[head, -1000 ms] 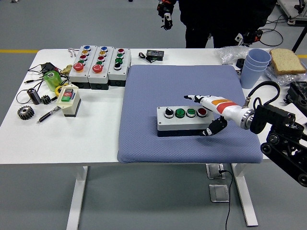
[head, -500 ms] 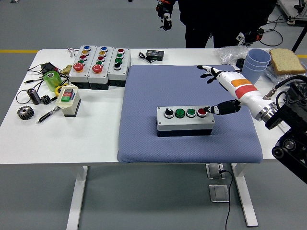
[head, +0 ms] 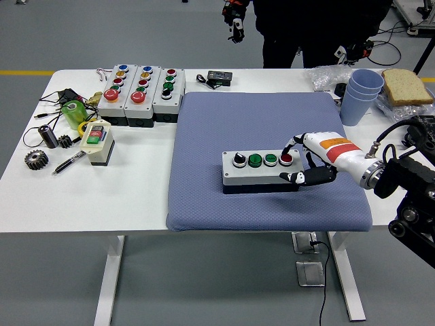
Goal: Pick up the button,place it on the desk,press the button,press the button
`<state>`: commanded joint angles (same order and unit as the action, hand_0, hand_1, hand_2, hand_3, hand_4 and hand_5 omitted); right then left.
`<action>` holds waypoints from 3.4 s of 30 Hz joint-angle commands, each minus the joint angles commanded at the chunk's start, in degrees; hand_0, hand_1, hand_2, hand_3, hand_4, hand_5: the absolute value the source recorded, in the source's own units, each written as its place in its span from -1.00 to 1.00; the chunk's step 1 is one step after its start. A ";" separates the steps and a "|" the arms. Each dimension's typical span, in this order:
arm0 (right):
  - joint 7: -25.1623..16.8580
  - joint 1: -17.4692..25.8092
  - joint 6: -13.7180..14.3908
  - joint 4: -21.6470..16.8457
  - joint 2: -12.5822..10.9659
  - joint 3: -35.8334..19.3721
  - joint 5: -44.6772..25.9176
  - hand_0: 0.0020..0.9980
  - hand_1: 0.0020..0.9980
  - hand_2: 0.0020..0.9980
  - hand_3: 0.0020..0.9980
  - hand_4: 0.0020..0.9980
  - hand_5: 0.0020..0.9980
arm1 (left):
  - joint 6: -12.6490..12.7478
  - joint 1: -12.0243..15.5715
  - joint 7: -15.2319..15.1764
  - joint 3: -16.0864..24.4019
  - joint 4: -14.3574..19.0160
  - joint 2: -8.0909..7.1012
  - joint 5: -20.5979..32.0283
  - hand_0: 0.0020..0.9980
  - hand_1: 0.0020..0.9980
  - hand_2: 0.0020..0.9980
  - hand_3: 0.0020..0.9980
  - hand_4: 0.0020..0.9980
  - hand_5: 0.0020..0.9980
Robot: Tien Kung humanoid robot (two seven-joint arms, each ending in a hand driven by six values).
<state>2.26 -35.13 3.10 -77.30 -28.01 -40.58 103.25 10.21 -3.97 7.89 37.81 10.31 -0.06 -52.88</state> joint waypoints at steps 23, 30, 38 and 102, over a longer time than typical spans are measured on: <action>0.94 0.34 -2.55 0.84 0.27 0.62 -0.21 -0.71 -1.00 -0.66 0.30 0.73 0.26 | -0.02 -0.30 -0.02 -0.01 0.00 0.04 0.21 0.25 0.32 0.36 0.21 -0.32 0.28; 1.02 0.79 -0.78 -0.59 0.33 -1.12 0.15 -0.71 -1.00 -0.66 0.30 0.73 0.27 | -0.02 -0.36 -0.16 -0.41 0.00 0.03 0.87 0.26 0.32 0.36 0.21 -0.32 0.28; 1.52 0.25 -0.28 -3.36 1.27 -2.90 1.16 -0.71 -1.00 -0.66 0.31 0.73 0.27 | -0.03 -0.42 -0.22 -0.45 0.00 -0.04 0.79 0.26 0.32 0.36 0.21 -0.32 0.28; -11.05 8.72 11.33 5.22 2.07 -20.04 -56.36 0.51 0.45 0.51 0.44 0.64 0.00 | -0.08 -0.56 -0.05 -0.77 0.00 0.06 0.29 0.26 0.32 0.36 0.20 -0.32 0.29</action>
<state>-8.79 -26.41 14.43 -72.08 -25.94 -60.62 46.89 10.13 -4.53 7.84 37.05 10.31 0.00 -52.59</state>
